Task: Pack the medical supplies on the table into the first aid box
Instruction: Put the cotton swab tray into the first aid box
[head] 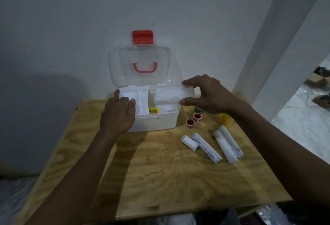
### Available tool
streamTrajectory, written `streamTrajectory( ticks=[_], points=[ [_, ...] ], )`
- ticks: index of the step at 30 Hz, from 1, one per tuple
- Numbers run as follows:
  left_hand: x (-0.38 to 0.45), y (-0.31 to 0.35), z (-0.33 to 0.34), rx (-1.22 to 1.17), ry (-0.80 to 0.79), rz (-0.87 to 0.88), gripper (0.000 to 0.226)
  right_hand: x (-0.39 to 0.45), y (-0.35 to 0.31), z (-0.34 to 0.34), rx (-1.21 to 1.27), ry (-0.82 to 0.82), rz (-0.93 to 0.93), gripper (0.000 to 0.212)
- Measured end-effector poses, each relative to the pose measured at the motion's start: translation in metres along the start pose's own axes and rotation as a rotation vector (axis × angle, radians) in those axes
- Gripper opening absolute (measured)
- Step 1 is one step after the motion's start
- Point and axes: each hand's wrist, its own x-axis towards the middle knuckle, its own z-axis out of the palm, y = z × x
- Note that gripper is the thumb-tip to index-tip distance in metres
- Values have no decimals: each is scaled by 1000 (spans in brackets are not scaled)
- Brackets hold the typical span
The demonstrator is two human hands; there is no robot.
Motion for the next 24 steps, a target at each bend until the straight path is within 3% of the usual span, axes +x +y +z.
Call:
streamTrajectory(
  ticks=[15,24],
  points=[
    [0,-4,3,3,-11,-12,48,63,-6,39,-348,-101,-34,64],
    [-1,-4,4,-8,-5,-9,48,73,-17,55,-370,-160,-56,64]
  ],
)
